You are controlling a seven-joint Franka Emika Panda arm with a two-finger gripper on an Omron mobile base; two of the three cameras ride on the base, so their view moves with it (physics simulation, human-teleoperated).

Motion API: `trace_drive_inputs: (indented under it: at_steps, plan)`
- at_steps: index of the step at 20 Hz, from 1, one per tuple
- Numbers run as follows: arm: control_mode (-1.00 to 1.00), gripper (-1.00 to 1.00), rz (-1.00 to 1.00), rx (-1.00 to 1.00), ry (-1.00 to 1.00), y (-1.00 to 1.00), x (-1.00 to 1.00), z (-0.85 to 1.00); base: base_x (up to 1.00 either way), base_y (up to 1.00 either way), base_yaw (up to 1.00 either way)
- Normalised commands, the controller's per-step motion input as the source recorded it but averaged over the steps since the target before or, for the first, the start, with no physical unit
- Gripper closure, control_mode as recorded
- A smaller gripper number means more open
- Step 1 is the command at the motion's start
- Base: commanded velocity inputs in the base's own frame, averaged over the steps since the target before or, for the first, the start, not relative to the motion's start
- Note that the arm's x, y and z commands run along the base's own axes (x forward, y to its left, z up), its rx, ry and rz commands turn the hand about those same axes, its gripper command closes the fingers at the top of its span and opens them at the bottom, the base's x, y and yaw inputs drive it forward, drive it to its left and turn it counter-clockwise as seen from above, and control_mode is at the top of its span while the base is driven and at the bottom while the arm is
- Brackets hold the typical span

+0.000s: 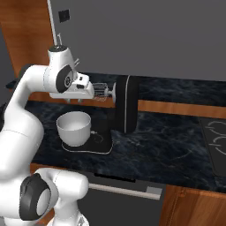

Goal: Close the stand mixer head.

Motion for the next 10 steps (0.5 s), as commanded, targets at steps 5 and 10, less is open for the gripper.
trace_drive_inputs:
  at_steps: [5,10]
  plan:
    - [-1.0,-1.0,-0.02,0.01,-0.01,-0.15,-0.05,-0.06,0.0,0.0,0.0]
    - [-1.0,-1.0,0.0,0.11,-0.09,-0.91,-0.55,0.08,0.0,0.0,0.0]
